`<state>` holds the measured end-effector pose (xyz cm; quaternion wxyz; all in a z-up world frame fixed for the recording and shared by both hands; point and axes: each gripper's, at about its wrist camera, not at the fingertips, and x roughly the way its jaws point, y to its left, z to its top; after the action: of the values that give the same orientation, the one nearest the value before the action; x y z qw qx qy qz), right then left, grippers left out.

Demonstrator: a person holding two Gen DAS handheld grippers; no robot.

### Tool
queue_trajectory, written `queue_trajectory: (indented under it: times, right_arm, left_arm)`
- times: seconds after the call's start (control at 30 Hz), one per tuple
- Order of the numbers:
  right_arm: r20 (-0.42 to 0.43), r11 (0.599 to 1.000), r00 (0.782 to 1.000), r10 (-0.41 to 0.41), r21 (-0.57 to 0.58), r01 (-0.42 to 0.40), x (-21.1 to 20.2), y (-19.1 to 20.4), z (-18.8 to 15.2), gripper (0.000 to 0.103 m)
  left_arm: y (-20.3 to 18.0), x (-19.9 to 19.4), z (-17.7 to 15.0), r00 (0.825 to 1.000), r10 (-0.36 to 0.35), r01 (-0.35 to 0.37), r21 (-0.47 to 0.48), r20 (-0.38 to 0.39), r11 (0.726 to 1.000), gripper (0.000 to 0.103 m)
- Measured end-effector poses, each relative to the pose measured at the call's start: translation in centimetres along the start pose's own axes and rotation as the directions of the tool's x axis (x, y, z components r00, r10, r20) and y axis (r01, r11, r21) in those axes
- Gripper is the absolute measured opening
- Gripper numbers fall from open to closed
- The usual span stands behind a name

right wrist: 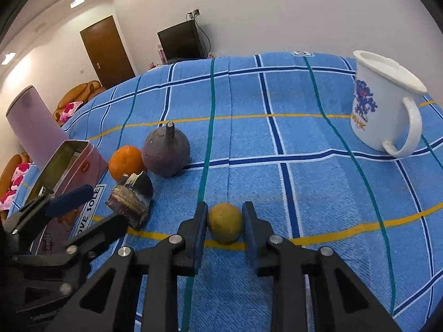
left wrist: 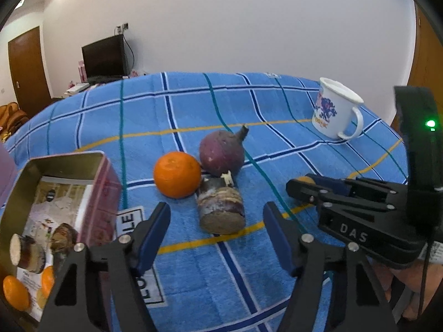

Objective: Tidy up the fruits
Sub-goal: 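Grasp the small yellow-green fruit with the right tool while the left tool grasps a round beige cake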

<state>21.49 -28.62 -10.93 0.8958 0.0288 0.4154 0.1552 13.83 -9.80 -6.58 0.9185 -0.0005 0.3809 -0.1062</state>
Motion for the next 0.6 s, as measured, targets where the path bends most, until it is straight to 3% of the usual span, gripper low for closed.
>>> queue_trajectory:
  times: [0.1,0.17,0.6]
  right_arm:
    - [0.027,1.000,1.000,-0.013,-0.006,0.013,-0.6,0.2,-0.1,0.027]
    - [0.052,1.000,0.998,-0.022,-0.016,0.023,-1.2,0.3,-0.2,0.027]
    - [0.100,0.998,0.994,-0.034,-0.053,0.039,-2.2,0.9,-0.3,0.027]
  left_arm:
    - [0.1,0.8,0.0,0.999,-0.018,0.018,-0.008,-0.030,1.000,0.058]
    - [0.0,1.3,0.0,0.998,-0.032,0.032,-0.005,-0.047,0.999,0.042]
    - [0.9,1.3,-0.2,0.996,-0.075,0.073,-0.046,-0.046,0.996,0.040]
